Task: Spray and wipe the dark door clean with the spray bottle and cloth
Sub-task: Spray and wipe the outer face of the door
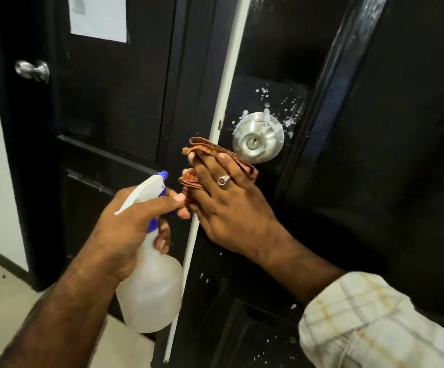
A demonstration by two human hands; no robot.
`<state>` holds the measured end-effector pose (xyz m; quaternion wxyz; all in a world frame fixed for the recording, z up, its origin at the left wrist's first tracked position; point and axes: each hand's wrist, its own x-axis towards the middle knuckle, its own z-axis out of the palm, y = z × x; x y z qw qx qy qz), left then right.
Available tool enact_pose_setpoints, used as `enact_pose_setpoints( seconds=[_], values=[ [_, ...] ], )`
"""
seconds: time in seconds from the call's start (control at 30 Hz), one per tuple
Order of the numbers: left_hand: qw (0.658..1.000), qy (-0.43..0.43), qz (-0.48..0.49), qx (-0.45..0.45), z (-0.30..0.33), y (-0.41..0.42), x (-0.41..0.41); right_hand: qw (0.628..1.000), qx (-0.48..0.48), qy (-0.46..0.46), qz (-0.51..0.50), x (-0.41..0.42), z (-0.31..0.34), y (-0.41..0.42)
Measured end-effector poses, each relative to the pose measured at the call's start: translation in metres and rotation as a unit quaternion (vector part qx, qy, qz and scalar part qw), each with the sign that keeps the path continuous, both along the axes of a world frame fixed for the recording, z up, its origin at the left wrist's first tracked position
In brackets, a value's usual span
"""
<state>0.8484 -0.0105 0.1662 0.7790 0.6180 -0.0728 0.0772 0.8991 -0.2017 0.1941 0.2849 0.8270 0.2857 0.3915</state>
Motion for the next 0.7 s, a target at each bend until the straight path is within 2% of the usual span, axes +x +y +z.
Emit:
enact_pose_setpoints(
  seconds=[0.1,0.17,0.23,0.33,0.47,0.57,0.7],
  values=[
    [1.000,0.012,0.008,0.003,0.000,-0.002,0.001,0.999,-0.019,0.013,0.023,-0.011,-0.007,-0.022],
    [1.000,0.011,-0.009,0.009,0.000,-0.004,0.002,0.999,0.006,0.010,0.035,-0.027,-0.018,-0.051],
    [1.000,0.002,-0.024,0.009,-0.001,-0.006,0.000,0.997,0.063,-0.018,0.031,-0.045,-0.032,-0.083],
    [1.000,0.013,-0.011,0.014,-0.004,-0.009,0.000,0.986,0.154,-0.056,-0.035,-0.068,-0.051,-0.112],
    [0.999,0.029,-0.001,0.020,-0.007,-0.014,0.002,0.958,0.264,-0.076,-0.084,-0.053,-0.072,-0.077],
    [0.999,0.029,0.012,0.032,-0.007,-0.018,0.003,0.964,0.249,-0.087,-0.020,-0.026,-0.085,-0.035],
    [0.998,0.049,0.031,0.037,-0.012,-0.031,-0.001,0.986,0.165,0.014,0.015,-0.019,-0.139,-0.027]
  ],
)
